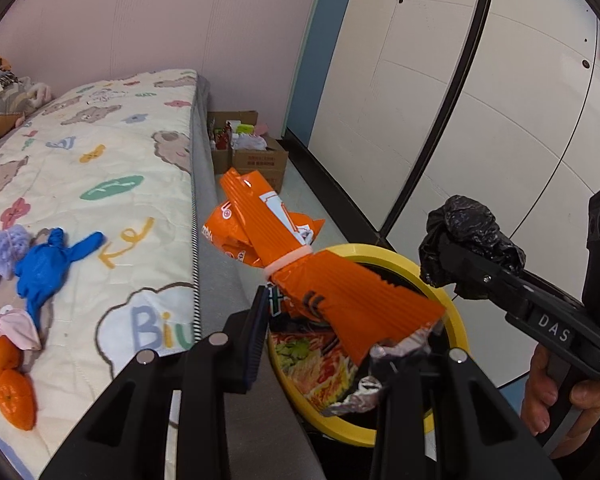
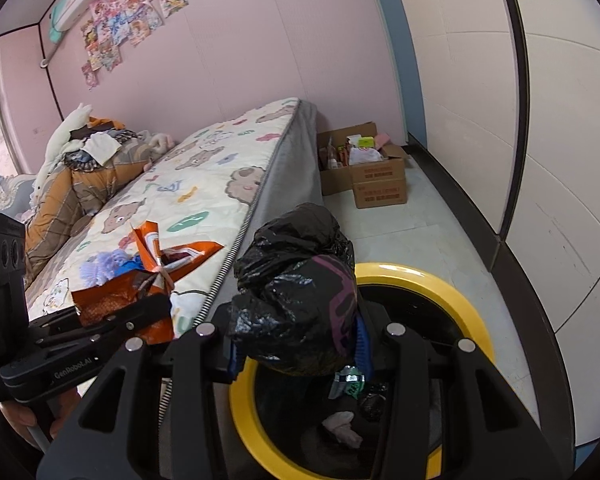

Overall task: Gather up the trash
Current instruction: 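Carry the black bag with the right tool while the left tool carries the wrapper to the bin, then open the right tool over the bin while the left tool releases the wrapper, then move the right tool to the blue glove while the left tool reaches the orange peel, then grasp the blue glove with the right tool while the left tool grasps the orange peel, then carry the blue glove with the right tool while the left tool carries the peel to the bin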

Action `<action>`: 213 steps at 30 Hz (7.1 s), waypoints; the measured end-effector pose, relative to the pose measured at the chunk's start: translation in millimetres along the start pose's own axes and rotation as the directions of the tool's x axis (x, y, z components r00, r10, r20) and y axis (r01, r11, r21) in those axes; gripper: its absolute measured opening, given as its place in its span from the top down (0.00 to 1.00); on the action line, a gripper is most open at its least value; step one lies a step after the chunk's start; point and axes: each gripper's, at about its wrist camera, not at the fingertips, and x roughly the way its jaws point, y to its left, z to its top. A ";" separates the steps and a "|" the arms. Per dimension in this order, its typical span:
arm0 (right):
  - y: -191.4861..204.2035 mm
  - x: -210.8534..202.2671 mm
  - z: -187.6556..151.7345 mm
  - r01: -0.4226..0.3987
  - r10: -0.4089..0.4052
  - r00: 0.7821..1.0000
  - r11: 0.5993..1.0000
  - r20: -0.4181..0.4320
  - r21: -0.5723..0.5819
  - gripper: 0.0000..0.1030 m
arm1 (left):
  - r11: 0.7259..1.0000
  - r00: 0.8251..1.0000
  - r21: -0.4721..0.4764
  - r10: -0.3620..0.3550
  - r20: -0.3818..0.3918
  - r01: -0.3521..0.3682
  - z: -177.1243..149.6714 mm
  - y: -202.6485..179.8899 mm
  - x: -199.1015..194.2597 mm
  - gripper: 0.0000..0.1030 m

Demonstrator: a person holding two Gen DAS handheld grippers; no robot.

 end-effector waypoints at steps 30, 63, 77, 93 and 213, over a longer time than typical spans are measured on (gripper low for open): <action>-61.5 21.4 -17.4 0.102 -0.094 0.994 0.984 -0.062 0.144 0.42 | 0.998 0.991 0.034 -0.052 -0.124 0.057 -16.9 -36.6 50.4 0.52; 38.2 -7.2 1.9 -0.047 0.047 0.999 0.998 -0.015 0.033 0.31 | 0.968 0.985 -0.189 0.170 0.012 -0.165 -22.0 86.3 -50.0 0.14; 144.0 41.8 14.0 -0.187 0.177 0.980 0.977 -0.090 -0.106 0.30 | 0.907 0.954 -0.309 0.299 -0.010 -0.287 -53.6 173.9 -97.7 0.14; 250.9 142.7 5.4 -0.275 0.220 0.950 0.927 -0.223 -0.254 0.29 | 0.857 0.941 -0.394 0.332 -0.069 -0.332 -93.1 227.1 -109.3 0.14; 59.5 -19.9 10.6 -0.102 0.097 0.994 0.991 -0.053 -0.090 0.85 | 0.985 0.986 -0.083 0.156 0.065 -0.150 -11.5 44.1 -86.6 0.80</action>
